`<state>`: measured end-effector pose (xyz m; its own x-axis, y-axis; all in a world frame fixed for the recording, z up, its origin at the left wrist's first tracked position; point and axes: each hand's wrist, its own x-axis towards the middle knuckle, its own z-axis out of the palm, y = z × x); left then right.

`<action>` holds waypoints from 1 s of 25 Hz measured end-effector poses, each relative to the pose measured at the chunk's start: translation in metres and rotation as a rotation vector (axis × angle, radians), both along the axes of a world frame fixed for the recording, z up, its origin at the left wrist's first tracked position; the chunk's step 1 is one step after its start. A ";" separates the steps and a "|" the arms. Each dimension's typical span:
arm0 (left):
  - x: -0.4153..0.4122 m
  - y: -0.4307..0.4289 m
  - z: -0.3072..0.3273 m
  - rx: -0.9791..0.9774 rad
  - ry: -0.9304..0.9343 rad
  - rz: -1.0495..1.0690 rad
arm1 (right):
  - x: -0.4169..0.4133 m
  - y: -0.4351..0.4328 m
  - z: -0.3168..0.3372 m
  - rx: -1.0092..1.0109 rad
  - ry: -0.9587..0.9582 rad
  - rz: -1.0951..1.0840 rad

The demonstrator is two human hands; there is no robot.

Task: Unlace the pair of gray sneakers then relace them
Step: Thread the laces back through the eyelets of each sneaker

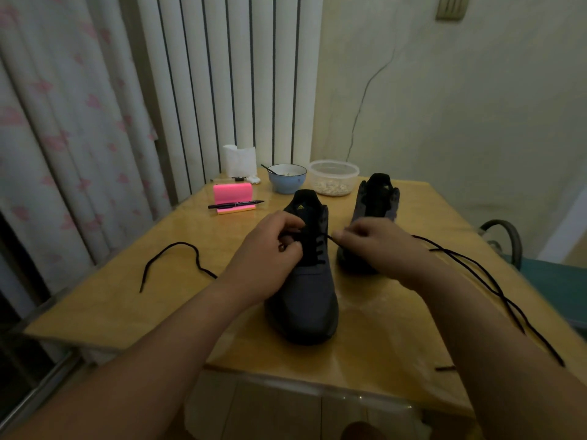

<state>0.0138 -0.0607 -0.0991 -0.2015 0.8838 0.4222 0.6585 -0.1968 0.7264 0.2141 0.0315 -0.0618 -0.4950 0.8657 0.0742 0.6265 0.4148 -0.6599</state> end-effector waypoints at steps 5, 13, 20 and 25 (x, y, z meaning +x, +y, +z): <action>0.005 -0.020 -0.020 -0.019 -0.057 0.069 | 0.020 -0.003 -0.002 -0.125 0.378 -0.059; 0.011 -0.024 -0.037 -0.106 -0.163 0.145 | 0.053 0.000 0.037 -0.573 1.532 -0.017; 0.004 -0.020 -0.030 -0.197 -0.156 0.055 | 0.075 0.013 0.030 -0.245 1.043 -0.281; 0.002 -0.019 -0.030 -0.208 -0.123 0.058 | 0.080 0.008 0.017 0.286 0.618 -0.566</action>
